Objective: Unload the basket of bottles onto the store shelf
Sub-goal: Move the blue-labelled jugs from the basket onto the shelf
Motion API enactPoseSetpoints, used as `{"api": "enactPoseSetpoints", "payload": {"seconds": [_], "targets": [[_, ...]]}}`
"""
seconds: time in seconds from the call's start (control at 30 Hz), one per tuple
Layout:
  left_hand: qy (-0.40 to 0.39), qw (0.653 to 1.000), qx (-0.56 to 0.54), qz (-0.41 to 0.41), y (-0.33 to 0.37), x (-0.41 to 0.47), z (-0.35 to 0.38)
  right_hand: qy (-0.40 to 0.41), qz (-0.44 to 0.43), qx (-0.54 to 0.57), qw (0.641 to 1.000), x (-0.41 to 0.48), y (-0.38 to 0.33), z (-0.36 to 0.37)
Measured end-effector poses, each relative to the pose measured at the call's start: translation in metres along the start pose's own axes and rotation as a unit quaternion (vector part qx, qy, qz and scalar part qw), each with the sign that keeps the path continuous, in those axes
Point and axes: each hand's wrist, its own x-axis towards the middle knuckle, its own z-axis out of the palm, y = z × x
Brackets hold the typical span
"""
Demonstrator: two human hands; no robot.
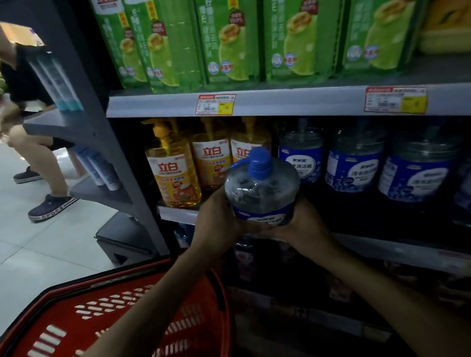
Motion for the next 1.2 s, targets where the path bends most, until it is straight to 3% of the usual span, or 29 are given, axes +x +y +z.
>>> {"api": "enactPoseSetpoints", "payload": {"seconds": [0.2, 0.37, 0.9, 1.2], "targets": [[0.004, 1.000, 0.009, 0.014, 0.013, 0.026, 0.031, 0.085, -0.014, -0.095, 0.992, 0.017, 0.014, -0.028], [0.003, 1.000, -0.009, 0.004, 0.021, 0.044, 0.054, 0.129, 0.003, -0.099, 0.987, 0.026, 0.021, -0.047], [-0.012, 0.996, -0.059, -0.063, 0.030, 0.067, 0.089, 0.113, 0.062, -0.052, 0.990, 0.038, 0.044, -0.066], [-0.058, 0.996, -0.018, -0.069, 0.031, 0.063, 0.083, 0.137, 0.083, -0.105, 0.981, 0.025, 0.034, -0.055]]}}
